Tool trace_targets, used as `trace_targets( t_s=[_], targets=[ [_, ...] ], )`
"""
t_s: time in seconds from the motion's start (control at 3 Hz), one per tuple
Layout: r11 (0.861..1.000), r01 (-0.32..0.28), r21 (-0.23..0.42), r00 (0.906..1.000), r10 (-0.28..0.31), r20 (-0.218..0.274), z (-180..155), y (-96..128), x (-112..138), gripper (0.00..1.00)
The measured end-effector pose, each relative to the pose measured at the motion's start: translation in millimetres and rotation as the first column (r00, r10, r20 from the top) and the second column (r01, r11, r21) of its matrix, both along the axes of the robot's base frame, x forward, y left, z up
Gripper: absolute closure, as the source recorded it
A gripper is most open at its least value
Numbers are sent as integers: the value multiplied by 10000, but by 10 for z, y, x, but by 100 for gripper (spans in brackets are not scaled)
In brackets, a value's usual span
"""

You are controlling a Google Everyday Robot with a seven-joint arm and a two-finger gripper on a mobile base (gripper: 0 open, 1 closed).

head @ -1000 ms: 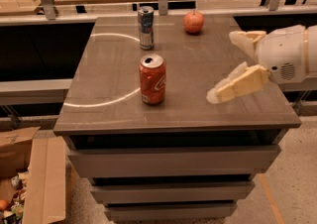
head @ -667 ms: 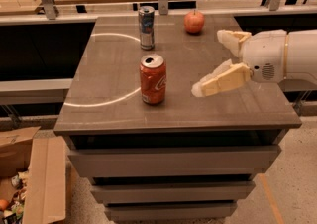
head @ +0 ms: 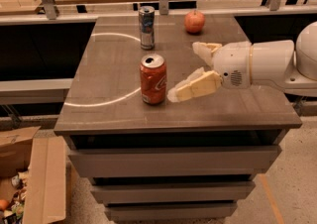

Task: Knock coke can over

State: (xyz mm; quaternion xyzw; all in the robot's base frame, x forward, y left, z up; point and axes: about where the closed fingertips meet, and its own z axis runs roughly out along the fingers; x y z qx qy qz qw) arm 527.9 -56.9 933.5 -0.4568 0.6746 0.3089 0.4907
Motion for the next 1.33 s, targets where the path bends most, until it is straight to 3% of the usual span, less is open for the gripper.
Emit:
trace_targets(
  t_s=[0.67, 1.33],
  targets=[
    [9999, 138, -57, 9996, -140, -253, -150, 38, -43, 0],
    [9989, 428, 174, 9991, -427, -72, -580, 186, 151, 0]
  ],
)
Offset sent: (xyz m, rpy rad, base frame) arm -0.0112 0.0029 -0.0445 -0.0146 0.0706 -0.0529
